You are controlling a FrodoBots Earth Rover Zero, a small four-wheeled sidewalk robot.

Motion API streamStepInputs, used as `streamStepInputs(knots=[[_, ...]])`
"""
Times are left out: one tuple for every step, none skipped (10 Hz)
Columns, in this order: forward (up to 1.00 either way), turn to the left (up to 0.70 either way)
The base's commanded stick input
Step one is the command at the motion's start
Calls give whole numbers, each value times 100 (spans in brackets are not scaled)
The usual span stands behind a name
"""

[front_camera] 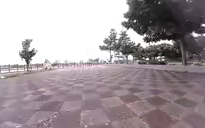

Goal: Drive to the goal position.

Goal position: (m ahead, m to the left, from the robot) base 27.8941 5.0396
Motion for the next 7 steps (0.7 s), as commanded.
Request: streamStepInputs(knots=[[100, 0], [100, 0], [100, 0], [100, 0], [100, -26], [100, -38], [100, -17]])
